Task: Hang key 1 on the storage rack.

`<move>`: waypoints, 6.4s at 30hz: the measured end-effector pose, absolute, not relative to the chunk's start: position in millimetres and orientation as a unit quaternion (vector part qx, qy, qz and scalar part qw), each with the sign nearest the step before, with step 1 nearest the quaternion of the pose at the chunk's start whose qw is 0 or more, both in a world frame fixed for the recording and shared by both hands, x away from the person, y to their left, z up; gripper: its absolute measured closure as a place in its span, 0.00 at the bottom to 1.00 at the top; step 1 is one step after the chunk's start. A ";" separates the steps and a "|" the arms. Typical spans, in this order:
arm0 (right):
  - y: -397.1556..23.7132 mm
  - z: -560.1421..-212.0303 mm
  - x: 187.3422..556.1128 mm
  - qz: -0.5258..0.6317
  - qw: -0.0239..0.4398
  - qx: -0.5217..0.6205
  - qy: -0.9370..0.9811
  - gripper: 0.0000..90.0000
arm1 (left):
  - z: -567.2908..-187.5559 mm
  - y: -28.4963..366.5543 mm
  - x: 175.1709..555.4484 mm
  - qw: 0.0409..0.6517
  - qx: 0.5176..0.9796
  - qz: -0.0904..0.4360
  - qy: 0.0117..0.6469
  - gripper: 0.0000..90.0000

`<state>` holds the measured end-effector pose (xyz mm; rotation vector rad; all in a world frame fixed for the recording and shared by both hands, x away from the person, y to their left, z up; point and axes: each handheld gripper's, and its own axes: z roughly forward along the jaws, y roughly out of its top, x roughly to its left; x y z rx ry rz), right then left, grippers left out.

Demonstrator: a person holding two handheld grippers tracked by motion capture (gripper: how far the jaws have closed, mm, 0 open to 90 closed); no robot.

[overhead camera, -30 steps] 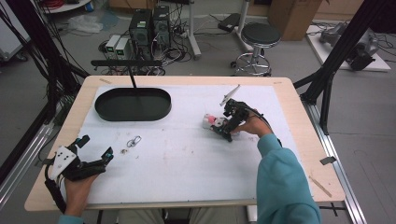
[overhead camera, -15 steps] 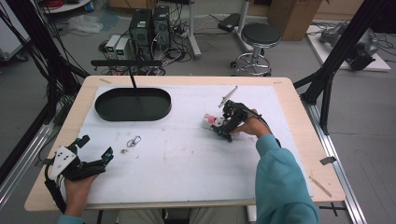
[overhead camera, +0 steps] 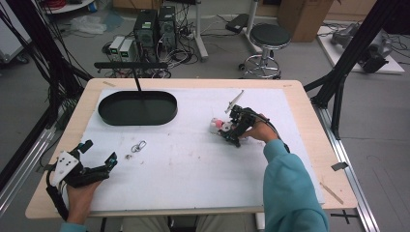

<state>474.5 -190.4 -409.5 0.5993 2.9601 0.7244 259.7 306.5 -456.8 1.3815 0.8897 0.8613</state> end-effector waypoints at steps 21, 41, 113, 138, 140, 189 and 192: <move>-192.8 -401.2 473.6 0.244 0.015 0.196 0.950 0.47 | -456.3 305.9 259.6 0.594 0.599 0.375 0.384 0.02; -195.8 -348.0 439.7 0.392 0.034 0.144 0.908 0.46 | -421.0 290.6 276.0 0.582 0.680 0.292 0.337 0.02; -125.5 -322.1 399.0 0.435 -0.010 0.000 0.901 0.45 | -324.3 133.8 369.4 0.528 0.844 0.065 0.067 0.39; -119.2 -322.7 397.5 0.464 0.029 0.029 0.885 0.01 | -324.6 132.6 368.7 0.514 0.850 0.093 0.066 0.58; -121.0 -322.3 398.0 0.463 0.030 0.030 0.885 0.01 | -324.0 133.9 368.9 0.515 0.849 0.093 0.070 0.58; -298.3 -395.4 319.5 0.586 0.216 0.291 0.725 0.01 | -275.0 255.7 389.3 0.496 0.775 0.251 0.301 0.58; -300.5 -402.7 318.1 0.579 0.219 0.299 0.726 0.01 | -274.3 266.3 388.6 0.491 0.769 0.261 0.315 0.58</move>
